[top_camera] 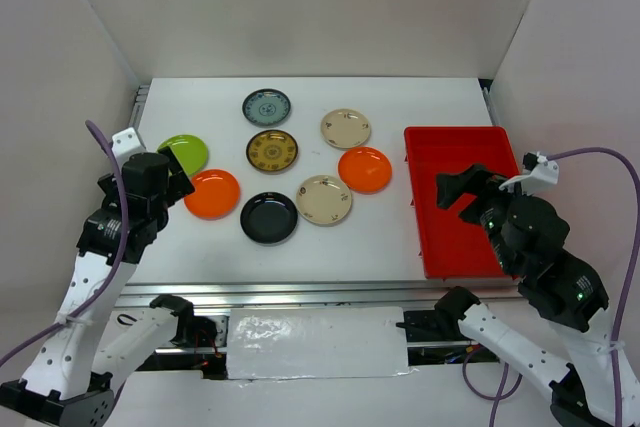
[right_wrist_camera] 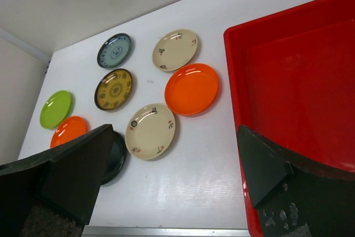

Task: Place the plates into the plastic bin on the countertop

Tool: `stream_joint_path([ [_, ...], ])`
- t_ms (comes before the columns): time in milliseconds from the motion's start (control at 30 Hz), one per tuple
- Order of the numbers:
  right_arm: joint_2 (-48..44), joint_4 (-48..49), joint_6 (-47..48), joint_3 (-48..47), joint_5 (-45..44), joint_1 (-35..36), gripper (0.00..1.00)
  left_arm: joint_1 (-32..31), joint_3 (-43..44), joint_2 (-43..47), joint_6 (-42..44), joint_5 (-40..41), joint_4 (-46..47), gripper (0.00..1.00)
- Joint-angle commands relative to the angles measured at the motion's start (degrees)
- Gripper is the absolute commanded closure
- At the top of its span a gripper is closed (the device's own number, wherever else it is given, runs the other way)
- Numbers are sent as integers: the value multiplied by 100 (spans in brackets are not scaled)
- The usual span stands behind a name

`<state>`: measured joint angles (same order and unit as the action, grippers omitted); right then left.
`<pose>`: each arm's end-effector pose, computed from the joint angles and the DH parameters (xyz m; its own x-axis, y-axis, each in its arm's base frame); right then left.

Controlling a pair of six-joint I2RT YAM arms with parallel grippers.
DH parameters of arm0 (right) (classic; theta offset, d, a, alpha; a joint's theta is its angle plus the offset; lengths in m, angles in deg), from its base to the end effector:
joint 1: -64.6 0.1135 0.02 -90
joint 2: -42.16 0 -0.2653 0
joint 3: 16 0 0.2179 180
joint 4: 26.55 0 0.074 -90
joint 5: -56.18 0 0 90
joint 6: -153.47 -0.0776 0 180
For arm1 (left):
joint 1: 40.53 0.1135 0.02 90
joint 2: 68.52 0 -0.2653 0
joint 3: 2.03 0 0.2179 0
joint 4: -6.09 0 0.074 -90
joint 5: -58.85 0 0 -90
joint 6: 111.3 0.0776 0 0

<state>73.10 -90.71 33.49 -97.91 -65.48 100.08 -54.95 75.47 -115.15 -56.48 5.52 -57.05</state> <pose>0.0774 0.0052 0.3872 -0.1999 0.3799 -0.9032 0.0254 0.9235 0.3828 0.1472 0.0100 0.3454 -0.2560 -0.4113 -0.8748 -0.5344 0.8143 -0.2265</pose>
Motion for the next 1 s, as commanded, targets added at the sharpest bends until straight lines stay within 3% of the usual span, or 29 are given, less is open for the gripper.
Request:
stream_joint_path([
  [0,-70,28,-17,-104,37,11,0,26,36,119,-156,16,119,1],
  [467,-158,107,141,-52,388,2,0,87,150,-21,-647,60,-197,1],
  [600,-36,256,185,45,774,11,0,561,-156,-206,-2418,-473,-874,1],
  [800,281,635,290,221,1592,11,0,1862,-2122,-371,-2775,-3116,1408,1],
  [967,448,766,396,326,1997,11,0,2320,-2678,-1181,-2766,-3614,2771,1],
])
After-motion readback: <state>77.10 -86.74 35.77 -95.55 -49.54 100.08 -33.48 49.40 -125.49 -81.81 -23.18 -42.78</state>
